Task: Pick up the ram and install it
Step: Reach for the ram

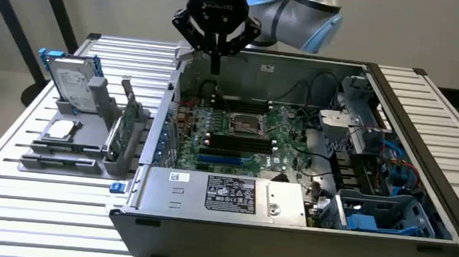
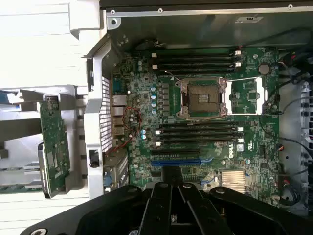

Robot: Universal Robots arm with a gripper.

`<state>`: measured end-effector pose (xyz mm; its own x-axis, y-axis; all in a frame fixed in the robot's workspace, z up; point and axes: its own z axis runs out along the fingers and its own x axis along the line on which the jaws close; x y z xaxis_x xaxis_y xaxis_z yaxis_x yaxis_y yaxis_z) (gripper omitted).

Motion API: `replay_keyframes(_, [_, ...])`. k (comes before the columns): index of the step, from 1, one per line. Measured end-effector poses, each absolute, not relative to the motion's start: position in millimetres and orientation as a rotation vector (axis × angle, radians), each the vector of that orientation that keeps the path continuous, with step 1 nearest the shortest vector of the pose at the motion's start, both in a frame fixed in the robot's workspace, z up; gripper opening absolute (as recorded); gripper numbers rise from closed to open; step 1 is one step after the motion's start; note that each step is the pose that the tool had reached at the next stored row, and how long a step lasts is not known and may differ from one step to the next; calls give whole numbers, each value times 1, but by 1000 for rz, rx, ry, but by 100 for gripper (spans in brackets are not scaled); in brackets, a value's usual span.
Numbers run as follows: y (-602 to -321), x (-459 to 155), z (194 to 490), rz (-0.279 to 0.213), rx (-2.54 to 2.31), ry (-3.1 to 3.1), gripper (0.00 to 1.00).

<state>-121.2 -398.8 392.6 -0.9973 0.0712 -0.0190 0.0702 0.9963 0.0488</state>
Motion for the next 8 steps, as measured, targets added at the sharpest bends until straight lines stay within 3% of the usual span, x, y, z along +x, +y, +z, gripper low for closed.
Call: replay_keyframes(8, [-399, -121, 393, 75, 110, 3118, 11])
